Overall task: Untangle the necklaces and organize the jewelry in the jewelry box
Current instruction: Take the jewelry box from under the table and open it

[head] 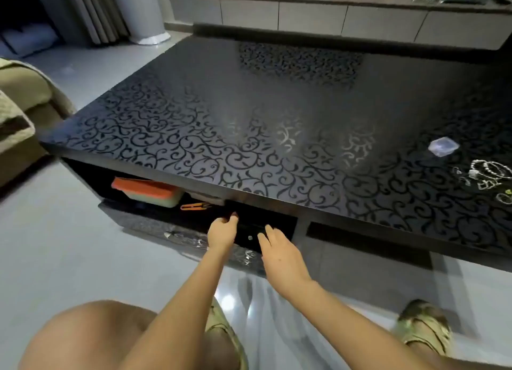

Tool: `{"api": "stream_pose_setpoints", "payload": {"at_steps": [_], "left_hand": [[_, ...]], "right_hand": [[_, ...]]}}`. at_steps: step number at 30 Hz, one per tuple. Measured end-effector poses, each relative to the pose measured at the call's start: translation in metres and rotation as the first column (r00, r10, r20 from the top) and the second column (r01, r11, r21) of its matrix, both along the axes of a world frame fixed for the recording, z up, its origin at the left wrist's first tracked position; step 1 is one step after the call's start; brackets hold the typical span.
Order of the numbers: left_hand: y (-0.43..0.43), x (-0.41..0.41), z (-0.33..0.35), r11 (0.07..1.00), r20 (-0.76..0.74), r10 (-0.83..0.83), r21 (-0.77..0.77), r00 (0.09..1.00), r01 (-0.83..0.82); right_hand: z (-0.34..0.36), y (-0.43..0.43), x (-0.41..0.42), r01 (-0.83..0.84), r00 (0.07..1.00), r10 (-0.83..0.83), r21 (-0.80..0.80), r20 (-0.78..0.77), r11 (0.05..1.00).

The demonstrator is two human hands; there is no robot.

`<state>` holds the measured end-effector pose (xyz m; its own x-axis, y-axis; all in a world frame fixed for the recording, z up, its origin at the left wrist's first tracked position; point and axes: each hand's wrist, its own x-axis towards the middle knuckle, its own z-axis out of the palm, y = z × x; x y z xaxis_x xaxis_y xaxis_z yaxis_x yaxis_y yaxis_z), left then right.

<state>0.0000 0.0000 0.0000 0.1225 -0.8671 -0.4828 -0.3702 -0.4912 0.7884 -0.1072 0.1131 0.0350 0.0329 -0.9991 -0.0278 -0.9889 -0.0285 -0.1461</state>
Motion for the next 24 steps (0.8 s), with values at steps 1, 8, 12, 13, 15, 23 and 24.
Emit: {"api": "stream_pose_setpoints", "payload": {"at_steps": [1,8,12,13,15,23,24], "left_hand": [[-0.005,-0.005,-0.006,0.999,-0.072,0.037,0.025,0.997,-0.035],[-0.023,-0.015,-0.051,0.984,-0.225,0.163,0.101,0.96,-0.144],[-0.009,-0.009,-0.053,0.977,-0.21,0.213,0.043,0.954,-0.209],[-0.004,-0.005,-0.055,0.975,-0.209,0.221,0.038,0.953,-0.218],[0.005,0.0,-0.059,0.97,-0.216,0.242,0.059,0.946,-0.235],[0.006,0.0,-0.054,0.924,-0.428,0.371,0.261,0.824,-0.281],[0.004,-0.001,-0.053,0.913,-0.435,0.398,0.27,0.808,-0.304]], "right_hand": [[-0.009,-0.007,0.0,-0.003,1.0,0.003,0.027,-0.021,1.0],[-0.034,-0.029,0.004,0.077,0.995,-0.087,0.209,0.042,0.975],[-0.04,-0.029,0.007,0.114,0.993,-0.12,0.195,0.017,0.974],[-0.041,-0.029,0.007,0.124,0.992,-0.125,0.185,-0.008,0.975],[-0.041,-0.031,0.009,0.136,0.99,-0.129,0.178,-0.052,0.975],[-0.047,-0.042,0.009,0.096,0.992,-0.07,0.29,-0.101,0.952],[-0.046,-0.043,0.007,0.096,0.992,-0.065,0.302,-0.111,0.948]]}}
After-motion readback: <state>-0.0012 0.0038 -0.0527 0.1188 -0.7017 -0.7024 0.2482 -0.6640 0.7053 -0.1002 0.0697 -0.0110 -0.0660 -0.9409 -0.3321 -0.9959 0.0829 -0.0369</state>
